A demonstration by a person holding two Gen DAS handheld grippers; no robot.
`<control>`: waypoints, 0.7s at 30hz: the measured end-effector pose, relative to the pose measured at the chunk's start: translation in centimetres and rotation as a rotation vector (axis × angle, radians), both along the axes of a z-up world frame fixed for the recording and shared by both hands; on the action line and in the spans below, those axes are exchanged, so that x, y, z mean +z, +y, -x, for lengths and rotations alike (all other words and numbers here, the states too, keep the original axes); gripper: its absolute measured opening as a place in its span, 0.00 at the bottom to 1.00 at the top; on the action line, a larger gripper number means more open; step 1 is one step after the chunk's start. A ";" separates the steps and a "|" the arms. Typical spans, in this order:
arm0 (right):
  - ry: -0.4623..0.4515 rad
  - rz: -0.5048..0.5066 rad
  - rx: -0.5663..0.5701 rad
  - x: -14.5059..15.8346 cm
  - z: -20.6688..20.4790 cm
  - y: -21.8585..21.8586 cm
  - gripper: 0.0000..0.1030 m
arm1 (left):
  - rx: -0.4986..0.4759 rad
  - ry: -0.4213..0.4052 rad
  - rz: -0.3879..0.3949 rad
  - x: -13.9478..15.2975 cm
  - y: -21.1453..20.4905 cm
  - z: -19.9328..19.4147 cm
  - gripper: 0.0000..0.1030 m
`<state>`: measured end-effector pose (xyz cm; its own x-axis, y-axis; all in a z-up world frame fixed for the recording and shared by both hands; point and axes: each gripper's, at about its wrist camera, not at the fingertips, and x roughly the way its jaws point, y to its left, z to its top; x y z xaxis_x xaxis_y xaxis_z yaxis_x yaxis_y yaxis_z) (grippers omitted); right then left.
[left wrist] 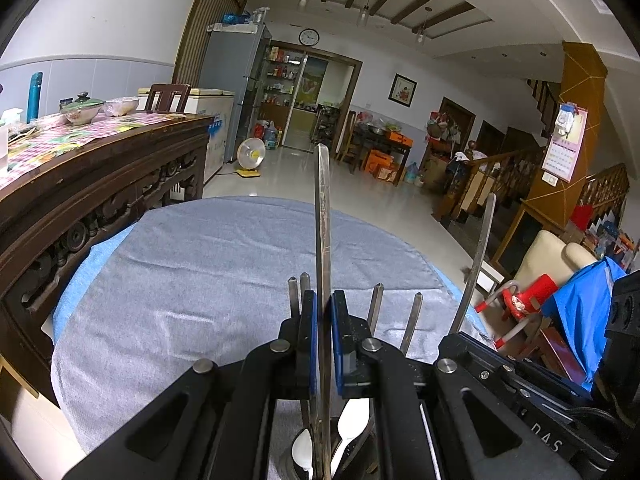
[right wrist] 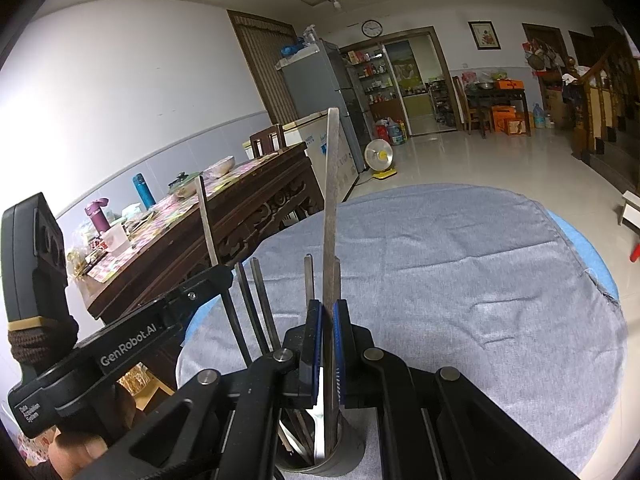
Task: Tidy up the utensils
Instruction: 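Lower both chopsticks into the holder beside the other utensils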
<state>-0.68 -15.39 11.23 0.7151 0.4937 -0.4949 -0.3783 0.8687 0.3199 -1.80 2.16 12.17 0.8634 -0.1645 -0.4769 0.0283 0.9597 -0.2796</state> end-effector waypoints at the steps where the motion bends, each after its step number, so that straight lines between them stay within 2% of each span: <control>1: -0.002 0.000 0.001 -0.1 0.0 0.0 0.06 | -0.001 -0.001 -0.002 0.0 0.0 0.0 0.07; 21: 0.009 0.046 0.032 -2.2 1.4 0.9 0.06 | -0.018 0.004 -0.031 -1.3 -0.9 0.8 0.07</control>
